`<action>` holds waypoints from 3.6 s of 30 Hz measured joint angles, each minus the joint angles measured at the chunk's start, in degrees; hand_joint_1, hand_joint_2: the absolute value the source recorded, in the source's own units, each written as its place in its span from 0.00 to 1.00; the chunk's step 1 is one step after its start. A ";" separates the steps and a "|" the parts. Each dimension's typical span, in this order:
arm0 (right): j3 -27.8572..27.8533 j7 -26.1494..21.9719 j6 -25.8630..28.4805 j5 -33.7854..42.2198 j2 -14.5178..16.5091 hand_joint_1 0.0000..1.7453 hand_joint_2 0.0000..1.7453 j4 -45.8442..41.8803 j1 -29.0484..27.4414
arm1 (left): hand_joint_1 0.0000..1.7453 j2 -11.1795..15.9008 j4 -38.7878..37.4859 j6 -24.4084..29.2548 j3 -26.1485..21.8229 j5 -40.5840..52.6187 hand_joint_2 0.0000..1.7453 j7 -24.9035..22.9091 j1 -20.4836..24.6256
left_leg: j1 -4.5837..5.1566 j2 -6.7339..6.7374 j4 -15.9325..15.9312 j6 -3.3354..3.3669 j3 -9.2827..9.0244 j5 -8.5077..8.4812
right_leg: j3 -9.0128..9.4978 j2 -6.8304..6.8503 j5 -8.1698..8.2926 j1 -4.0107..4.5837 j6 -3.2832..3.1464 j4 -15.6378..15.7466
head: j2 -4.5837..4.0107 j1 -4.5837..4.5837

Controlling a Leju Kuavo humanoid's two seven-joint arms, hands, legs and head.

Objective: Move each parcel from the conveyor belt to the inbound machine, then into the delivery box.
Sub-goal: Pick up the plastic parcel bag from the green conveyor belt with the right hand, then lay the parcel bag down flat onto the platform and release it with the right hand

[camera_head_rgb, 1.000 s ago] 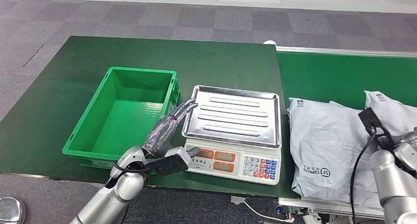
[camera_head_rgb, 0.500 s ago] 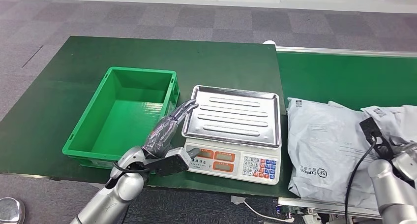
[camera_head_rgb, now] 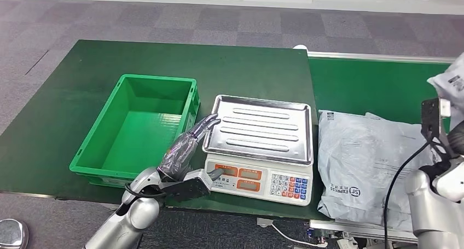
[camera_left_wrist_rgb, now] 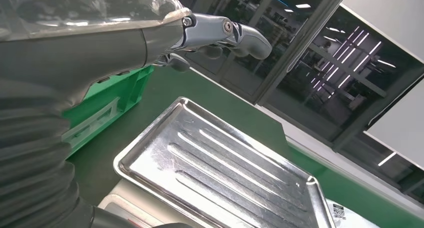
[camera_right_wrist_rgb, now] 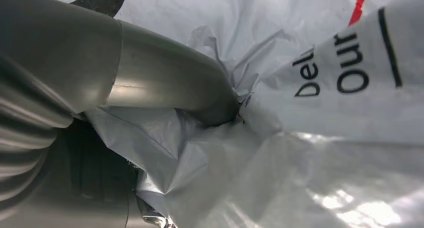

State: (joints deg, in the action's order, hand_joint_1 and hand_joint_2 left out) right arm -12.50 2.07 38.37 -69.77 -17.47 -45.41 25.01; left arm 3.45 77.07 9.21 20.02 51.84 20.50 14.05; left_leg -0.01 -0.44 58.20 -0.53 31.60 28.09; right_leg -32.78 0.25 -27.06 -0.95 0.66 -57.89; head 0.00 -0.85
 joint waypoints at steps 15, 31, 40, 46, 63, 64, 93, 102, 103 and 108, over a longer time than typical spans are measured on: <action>4.48 -6.04 -17.37 7.60 1.65 1.00 1.00 -26.69 4.12 | 0.00 -0.04 -0.98 -0.02 0.00 -0.77 1.00 1.17 1.41 | 0.02 0.13 0.01 -0.01 -0.02 -0.09 | 0.00 -0.16 0.16 -0.02 -0.01 0.00 | 0.00 0.01; 28.87 -23.75 -39.71 15.18 3.46 1.00 1.00 -6.10 22.55 | 0.00 -0.17 -2.12 0.30 0.00 -1.96 1.00 3.85 4.32 | -0.05 0.17 0.01 -0.12 0.26 -0.41 | -0.33 -0.23 0.44 0.05 -0.06 -0.05 | 0.00 0.00; 36.32 -25.32 -41.87 15.78 6.93 1.00 1.00 0.83 28.49 | 0.00 -0.30 -2.51 0.40 0.11 -2.18 1.00 4.58 5.00 | -0.07 0.14 0.01 -0.18 0.34 -0.49 | -0.43 -0.20 0.47 0.08 -0.09 -0.05 | 0.00 0.00; 44.71 -25.55 -46.30 17.75 7.27 1.00 1.00 0.21 27.13 | 0.00 -0.39 -3.78 0.44 0.33 -3.22 1.00 5.01 6.76 | -0.09 0.12 0.01 -0.18 0.34 -0.49 | -0.44 -0.18 0.47 0.09 -0.09 -0.05 | 0.00 0.00; 63.91 -25.08 -50.74 23.37 5.86 1.00 1.00 -2.29 20.69 | 0.00 -0.42 -4.98 1.16 0.33 -4.08 1.00 5.71 7.22 | -0.09 0.15 0.01 -0.18 0.37 -0.49 | -0.49 -0.20 0.48 0.09 -0.10 -0.05 | 0.00 0.00; 64.43 -24.99 -50.53 23.41 5.85 1.00 1.00 -2.37 20.28 | 0.00 -0.42 -4.98 1.17 0.33 -4.04 1.00 5.68 7.22 | -0.09 0.15 0.01 -0.18 0.37 -0.49 | -0.49 -0.21 0.48 0.09 -0.10 -0.05 | 0.00 0.00; 68.85 -21.62 -59.49 35.39 3.37 0.00 1.00 -7.68 22.26 | 0.00 0.39 -3.07 1.09 0.33 -2.96 1.00 3.53 6.29 | -0.09 0.17 0.01 -0.18 0.41 -0.52 | -0.50 -0.23 0.54 0.09 -0.09 -0.05 | 0.00 0.00; 66.55 -17.85 -51.32 34.01 0.40 0.00 1.00 -11.10 23.23 | 0.00 2.19 -0.46 0.72 0.33 -2.28 1.00 2.48 4.39 | -0.09 0.13 0.02 -0.19 0.41 -0.54 | -0.50 -0.19 0.54 0.09 -0.09 -0.05 | 0.00 0.00; 65.78 -17.69 -50.87 33.87 -0.21 0.00 1.00 -11.96 22.91 | 0.00 2.50 -0.41 0.63 0.33 -2.40 1.00 2.48 4.24 | -0.08 0.13 0.02 -0.19 0.41 -0.54 | -0.50 -0.19 0.54 0.08 -0.09 -0.04 | 0.00 0.00; 60.42 -17.20 -49.37 33.48 -3.46 0.00 1.00 -17.06 20.33 | 0.00 3.51 -0.39 0.50 0.33 -3.09 1.00 2.64 3.92 | -0.08 0.12 0.02 -0.19 0.42 -0.53 | -0.50 -0.18 0.54 0.08 -0.09 -0.03 | 0.00 0.00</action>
State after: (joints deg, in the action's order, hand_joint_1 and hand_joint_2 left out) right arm 47.92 -15.12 -11.00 -36.29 -20.94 -62.47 45.35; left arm 6.96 76.67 9.70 20.35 48.76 23.14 17.97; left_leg -0.10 -0.32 58.22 -0.72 32.02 27.56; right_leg -33.29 0.08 -26.52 -0.87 0.57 -57.92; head 0.00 -0.85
